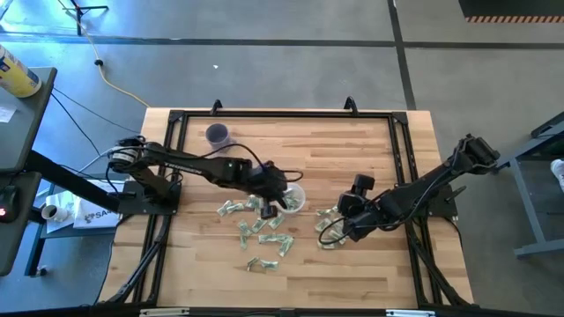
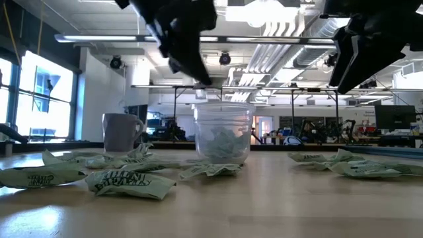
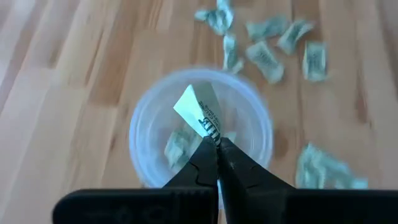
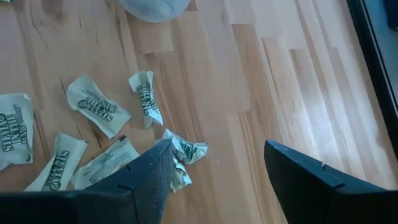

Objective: Pick and place Stevia / Truvia into bins
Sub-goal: Put the stevia packet into the transparent container

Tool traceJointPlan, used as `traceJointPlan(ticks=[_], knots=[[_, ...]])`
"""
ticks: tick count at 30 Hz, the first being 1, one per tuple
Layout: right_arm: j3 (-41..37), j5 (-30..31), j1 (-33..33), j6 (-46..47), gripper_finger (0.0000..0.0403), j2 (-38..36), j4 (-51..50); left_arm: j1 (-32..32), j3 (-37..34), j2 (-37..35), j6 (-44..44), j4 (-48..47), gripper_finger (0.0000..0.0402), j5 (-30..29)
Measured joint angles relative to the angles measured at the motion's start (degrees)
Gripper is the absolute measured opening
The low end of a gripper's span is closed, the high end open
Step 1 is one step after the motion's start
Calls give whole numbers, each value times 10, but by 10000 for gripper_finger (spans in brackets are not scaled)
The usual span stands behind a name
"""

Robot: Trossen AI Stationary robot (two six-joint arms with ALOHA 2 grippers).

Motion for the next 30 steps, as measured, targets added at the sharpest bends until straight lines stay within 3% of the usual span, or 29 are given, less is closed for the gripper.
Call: traceJointPlan(ticks=[11, 23, 30], knots=[[0, -8, -24, -1, 244, 0, -4, 3, -2, 42, 18, 26, 36, 13], [0, -8, -30, -2, 244, 0, 0, 2, -2, 42, 10, 19, 186, -1], [0, -8, -31, -9, 244, 0, 0, -2, -2, 22, -81, -67, 206, -21]])
